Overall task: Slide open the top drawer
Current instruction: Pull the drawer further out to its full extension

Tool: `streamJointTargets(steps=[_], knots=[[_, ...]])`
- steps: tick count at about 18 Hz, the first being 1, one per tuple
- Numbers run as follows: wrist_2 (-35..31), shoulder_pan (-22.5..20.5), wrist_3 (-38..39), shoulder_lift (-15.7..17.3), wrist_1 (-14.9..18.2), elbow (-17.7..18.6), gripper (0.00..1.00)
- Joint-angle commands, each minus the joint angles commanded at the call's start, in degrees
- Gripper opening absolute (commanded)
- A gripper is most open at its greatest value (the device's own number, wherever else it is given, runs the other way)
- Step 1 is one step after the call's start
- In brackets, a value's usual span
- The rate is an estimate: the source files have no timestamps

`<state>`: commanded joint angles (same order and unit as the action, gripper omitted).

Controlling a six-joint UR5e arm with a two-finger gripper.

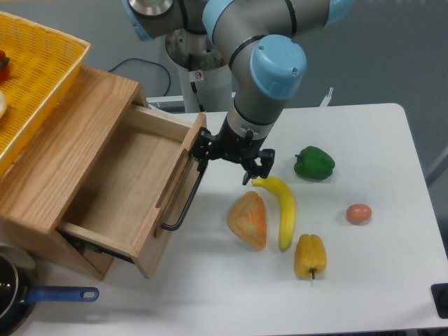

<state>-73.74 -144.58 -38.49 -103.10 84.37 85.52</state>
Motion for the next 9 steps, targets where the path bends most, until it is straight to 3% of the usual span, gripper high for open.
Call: streamJointTargets(steps=[9], knots=[[-0.44, -0.09, 0.0, 0.0, -0.97, -0.09, 1.0]])
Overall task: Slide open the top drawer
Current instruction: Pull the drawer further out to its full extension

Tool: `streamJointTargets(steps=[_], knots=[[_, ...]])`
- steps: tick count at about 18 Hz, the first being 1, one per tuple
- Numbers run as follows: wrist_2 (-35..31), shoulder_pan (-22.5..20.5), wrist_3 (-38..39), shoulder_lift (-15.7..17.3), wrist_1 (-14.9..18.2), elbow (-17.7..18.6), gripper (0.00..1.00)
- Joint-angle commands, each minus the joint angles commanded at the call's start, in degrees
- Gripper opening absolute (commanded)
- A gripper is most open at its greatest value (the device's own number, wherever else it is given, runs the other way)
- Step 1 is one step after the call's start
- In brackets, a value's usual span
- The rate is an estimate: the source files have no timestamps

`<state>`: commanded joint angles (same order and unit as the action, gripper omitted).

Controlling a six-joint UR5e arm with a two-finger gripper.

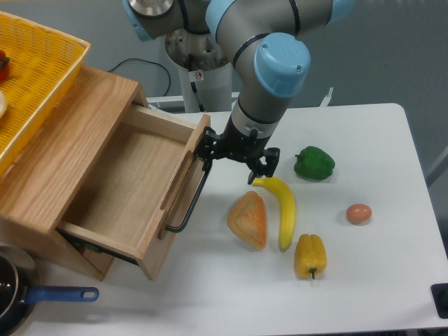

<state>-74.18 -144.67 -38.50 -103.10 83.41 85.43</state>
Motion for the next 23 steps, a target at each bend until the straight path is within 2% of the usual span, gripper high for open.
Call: streamJointTargets(steps=[23], knots=[[0.0, -1.49, -0.44, -0.09, 0.09, -0.18, 1.0]])
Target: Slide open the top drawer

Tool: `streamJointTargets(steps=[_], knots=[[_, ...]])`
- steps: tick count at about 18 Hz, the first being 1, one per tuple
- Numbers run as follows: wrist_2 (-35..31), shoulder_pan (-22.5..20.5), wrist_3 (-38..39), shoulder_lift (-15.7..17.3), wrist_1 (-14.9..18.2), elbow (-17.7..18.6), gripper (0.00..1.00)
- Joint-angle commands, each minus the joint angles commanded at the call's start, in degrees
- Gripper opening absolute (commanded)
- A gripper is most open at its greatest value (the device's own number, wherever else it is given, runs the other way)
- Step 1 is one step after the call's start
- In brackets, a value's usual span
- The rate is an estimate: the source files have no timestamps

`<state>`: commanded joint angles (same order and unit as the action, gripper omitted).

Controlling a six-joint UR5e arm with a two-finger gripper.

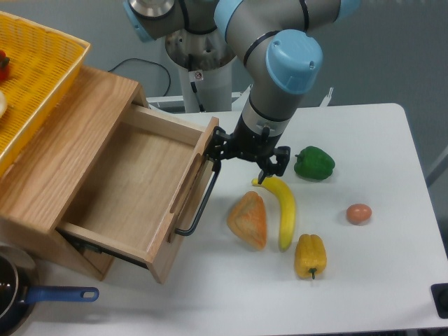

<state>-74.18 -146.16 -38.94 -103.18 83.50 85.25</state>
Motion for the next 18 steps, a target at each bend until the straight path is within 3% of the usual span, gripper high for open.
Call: streamJointTargets(steps=[18], knots=[[-0.26, -0.09, -0.09, 1.66, 1.4, 0.0, 1.0]])
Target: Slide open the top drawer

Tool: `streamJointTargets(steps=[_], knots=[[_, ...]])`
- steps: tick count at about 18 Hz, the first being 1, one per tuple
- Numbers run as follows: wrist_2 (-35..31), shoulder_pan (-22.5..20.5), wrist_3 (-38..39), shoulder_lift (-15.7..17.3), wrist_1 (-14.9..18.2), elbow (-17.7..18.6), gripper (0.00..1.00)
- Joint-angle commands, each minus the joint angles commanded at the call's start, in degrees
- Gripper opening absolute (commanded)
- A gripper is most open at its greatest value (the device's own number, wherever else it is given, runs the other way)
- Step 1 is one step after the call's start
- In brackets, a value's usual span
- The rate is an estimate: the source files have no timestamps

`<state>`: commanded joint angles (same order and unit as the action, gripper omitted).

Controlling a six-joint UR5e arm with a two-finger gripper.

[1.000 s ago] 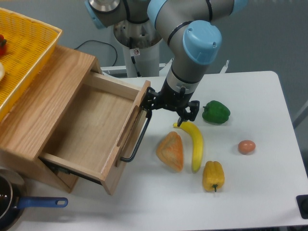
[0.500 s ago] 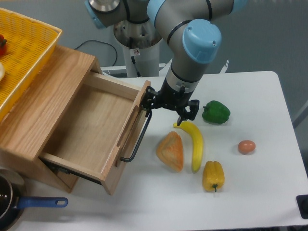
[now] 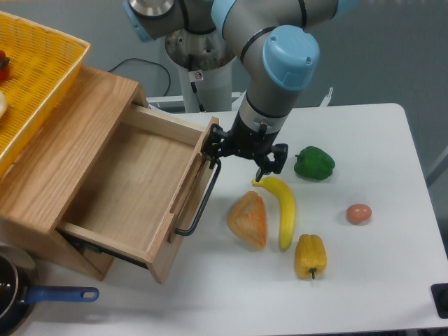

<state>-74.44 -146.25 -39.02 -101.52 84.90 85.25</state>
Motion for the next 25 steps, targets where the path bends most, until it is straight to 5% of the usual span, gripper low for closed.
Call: streamJointTargets(steps=[9, 25], knots=[[-3.07, -0.79, -7.63, 0.45, 1.41, 0.52, 1.0], [-14.77, -4.66, -34.36, 1.24, 0.8, 1.76, 1.0]])
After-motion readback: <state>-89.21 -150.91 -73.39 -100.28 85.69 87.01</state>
